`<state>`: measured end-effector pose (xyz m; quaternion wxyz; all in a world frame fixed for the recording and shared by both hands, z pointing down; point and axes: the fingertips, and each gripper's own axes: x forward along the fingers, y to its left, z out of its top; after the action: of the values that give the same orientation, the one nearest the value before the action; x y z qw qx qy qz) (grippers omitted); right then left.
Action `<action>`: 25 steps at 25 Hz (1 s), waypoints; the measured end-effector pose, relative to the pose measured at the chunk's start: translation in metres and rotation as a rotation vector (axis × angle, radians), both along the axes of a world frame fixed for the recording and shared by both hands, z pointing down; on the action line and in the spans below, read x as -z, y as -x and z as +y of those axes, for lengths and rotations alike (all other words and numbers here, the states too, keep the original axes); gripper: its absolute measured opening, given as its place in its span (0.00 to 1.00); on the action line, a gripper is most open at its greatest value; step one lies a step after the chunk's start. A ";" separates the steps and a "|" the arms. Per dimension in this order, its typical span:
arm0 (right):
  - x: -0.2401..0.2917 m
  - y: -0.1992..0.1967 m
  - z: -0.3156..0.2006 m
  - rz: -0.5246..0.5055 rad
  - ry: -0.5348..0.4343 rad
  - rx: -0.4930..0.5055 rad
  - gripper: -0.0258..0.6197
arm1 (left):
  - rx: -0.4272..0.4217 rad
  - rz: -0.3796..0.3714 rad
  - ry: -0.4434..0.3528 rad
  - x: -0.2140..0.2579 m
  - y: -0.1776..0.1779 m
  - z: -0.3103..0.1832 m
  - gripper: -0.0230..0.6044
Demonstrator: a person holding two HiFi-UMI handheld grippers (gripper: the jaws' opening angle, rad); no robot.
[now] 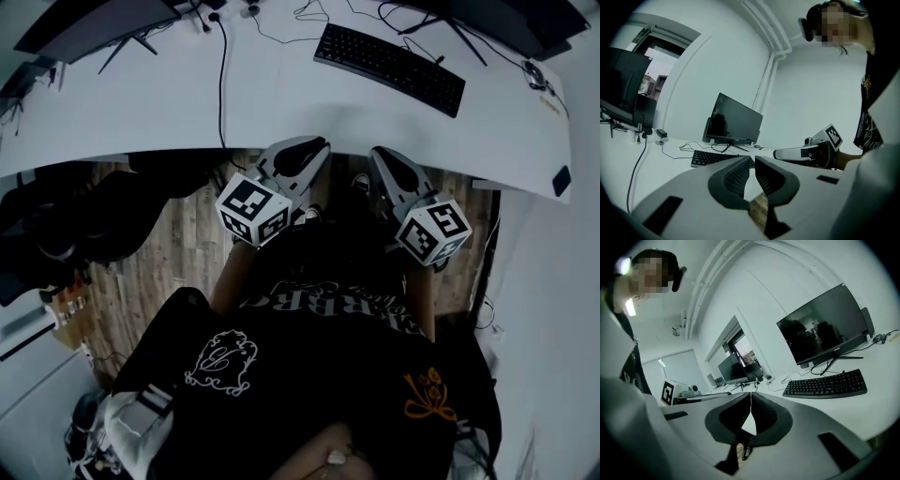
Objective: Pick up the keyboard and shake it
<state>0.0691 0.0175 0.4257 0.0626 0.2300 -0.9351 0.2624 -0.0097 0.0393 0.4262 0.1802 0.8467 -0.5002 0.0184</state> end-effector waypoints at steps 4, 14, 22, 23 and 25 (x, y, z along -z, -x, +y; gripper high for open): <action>0.003 0.001 0.021 -0.015 -0.011 0.002 0.05 | -0.008 0.002 -0.012 -0.001 -0.001 0.022 0.12; 0.006 0.005 0.053 -0.001 -0.071 0.052 0.05 | -0.043 0.000 -0.015 -0.003 -0.012 0.051 0.12; 0.007 0.002 0.062 0.031 -0.090 0.062 0.05 | -0.054 -0.009 -0.024 0.000 -0.018 0.061 0.12; 0.007 0.001 0.062 0.032 -0.091 0.062 0.05 | -0.055 -0.010 -0.025 0.000 -0.019 0.062 0.12; 0.007 -0.002 0.063 0.036 -0.096 0.062 0.05 | -0.057 -0.010 -0.026 0.001 -0.022 0.064 0.12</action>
<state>0.0711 0.0804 0.4189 0.0764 0.2082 -0.9520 0.2111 0.0118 0.1031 0.4255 0.1660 0.8629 -0.4769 0.0213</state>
